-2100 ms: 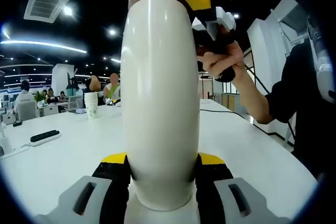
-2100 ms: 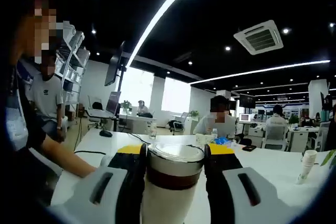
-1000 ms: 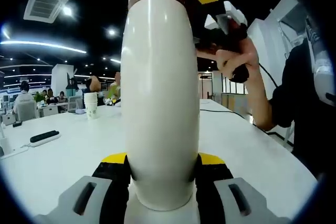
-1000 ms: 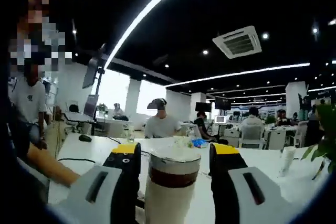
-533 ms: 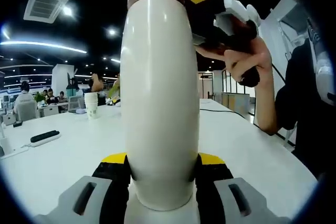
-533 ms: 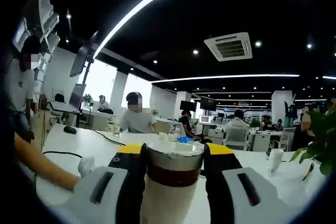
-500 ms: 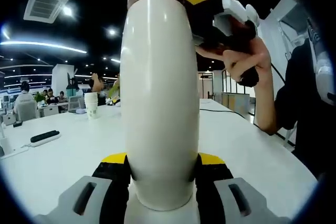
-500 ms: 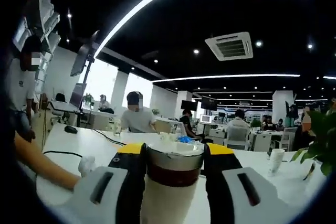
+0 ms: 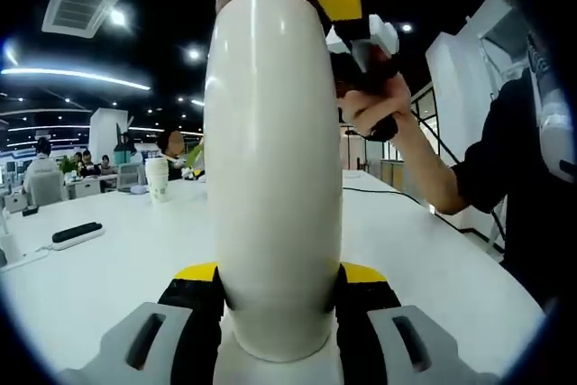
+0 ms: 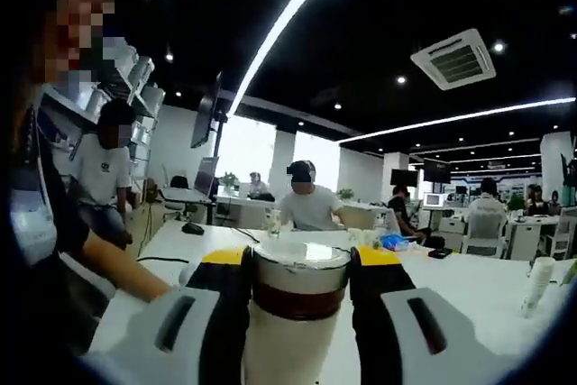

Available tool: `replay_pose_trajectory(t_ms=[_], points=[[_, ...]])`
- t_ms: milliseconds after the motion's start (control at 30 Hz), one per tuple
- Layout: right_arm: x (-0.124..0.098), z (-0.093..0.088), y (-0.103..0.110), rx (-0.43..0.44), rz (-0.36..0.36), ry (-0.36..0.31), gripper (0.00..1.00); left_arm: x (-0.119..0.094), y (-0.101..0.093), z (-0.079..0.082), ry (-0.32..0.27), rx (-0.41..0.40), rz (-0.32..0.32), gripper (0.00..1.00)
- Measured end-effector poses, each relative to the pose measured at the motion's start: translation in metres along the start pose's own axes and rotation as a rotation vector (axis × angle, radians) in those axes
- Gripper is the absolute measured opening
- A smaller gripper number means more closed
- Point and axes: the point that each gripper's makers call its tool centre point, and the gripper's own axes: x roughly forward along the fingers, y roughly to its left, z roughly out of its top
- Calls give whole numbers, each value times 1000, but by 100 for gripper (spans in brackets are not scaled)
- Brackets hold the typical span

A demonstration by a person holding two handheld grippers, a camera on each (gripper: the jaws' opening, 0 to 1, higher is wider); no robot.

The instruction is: Grasp the water cup twist off the cup lid place the cup lid on the table

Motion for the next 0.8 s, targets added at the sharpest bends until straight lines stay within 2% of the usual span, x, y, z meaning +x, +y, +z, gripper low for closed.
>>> replay_pose_trajectory(t_ms=[167, 300, 400, 467, 533, 600, 633, 733, 800], points=[[-1, 1, 3, 11, 161, -39, 46, 0, -1, 0, -1, 6, -2, 50], [-2, 0, 2, 37, 210, -50, 46, 1, -3, 0, -2, 10, -4, 50], [0, 0, 4, 40, 202, -51, 46, 0, -3, 0, -1, 9, -5, 50], [1, -1, 3, 53, 173, -41, 46, 0, -3, 0, -1, 8, -5, 50], [0, -5, 3, 44, 114, -21, 48, 1, -4, 0, -2, 10, -6, 50], [-3, 0, -10, 43, -29, -37, 55, 1, -4, 0, -2, 11, -7, 50], [-4, 1, -12, 45, -66, -37, 59, 1, -4, 0, -2, 11, -7, 50], [-11, 9, -12, 70, -204, -63, 58, 1, -4, 0, -2, 11, -7, 50], [-14, 18, -1, 96, -257, -104, 57, 1, -4, 0, -1, 12, -6, 50]])
